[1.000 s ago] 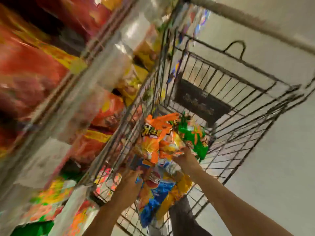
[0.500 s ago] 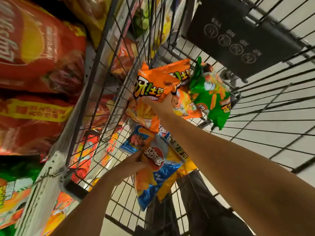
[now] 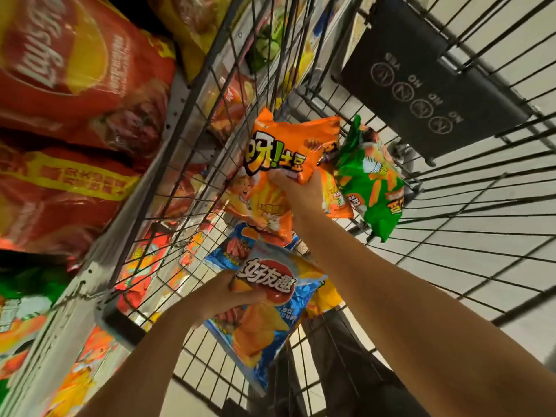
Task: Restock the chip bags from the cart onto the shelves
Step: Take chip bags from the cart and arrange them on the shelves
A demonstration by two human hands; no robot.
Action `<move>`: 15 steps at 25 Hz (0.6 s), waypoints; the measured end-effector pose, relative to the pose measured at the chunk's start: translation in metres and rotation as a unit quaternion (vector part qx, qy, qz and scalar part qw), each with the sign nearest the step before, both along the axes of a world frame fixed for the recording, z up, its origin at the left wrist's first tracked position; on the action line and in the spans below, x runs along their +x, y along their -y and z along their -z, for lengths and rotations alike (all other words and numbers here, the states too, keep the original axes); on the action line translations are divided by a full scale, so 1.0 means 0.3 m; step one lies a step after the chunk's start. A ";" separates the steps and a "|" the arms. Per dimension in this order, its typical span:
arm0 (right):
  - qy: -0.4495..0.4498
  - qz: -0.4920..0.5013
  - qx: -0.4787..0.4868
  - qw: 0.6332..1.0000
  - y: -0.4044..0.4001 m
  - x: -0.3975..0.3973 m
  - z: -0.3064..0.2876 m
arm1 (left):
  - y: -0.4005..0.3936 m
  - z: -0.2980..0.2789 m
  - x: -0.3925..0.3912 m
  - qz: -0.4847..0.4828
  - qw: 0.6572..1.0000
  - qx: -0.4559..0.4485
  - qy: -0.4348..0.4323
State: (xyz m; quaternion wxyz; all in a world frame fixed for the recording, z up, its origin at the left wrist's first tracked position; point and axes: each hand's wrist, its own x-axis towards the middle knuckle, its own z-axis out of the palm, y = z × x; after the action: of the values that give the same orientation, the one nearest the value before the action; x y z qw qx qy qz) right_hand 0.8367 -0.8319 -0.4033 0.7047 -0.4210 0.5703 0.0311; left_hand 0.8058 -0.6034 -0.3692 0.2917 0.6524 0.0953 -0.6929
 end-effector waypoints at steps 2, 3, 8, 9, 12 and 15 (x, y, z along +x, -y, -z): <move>0.032 -0.003 -0.024 0.999 0.026 -0.023 -0.067 | -0.004 -0.060 -0.012 -0.031 0.999 -0.003 0.023; 0.054 -0.001 -0.038 0.998 0.043 -0.036 -0.115 | -0.003 -0.100 -0.023 -0.053 0.998 0.004 0.044; 0.141 0.058 -0.109 0.982 0.201 -0.104 -0.392 | 0.015 -0.309 -0.097 -0.201 0.960 0.021 0.194; 0.157 0.057 -0.129 0.978 0.240 -0.118 -0.452 | 0.024 -0.352 -0.106 -0.236 0.944 0.021 0.231; 0.196 0.020 -0.187 0.962 0.325 -0.189 -0.620 | 0.047 -0.470 -0.132 -0.289 0.898 0.014 0.332; 0.228 -0.072 -0.267 0.934 0.333 -0.311 -0.797 | 0.047 -0.615 -0.187 -0.342 0.847 -0.019 0.406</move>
State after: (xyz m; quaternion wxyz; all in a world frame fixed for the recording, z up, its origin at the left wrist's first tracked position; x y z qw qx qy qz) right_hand 0.7433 -0.9317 -0.1643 0.6731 -0.6295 0.3497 -0.1683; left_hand 0.7498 -0.6175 -0.1845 0.5354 0.7959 0.1718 -0.2245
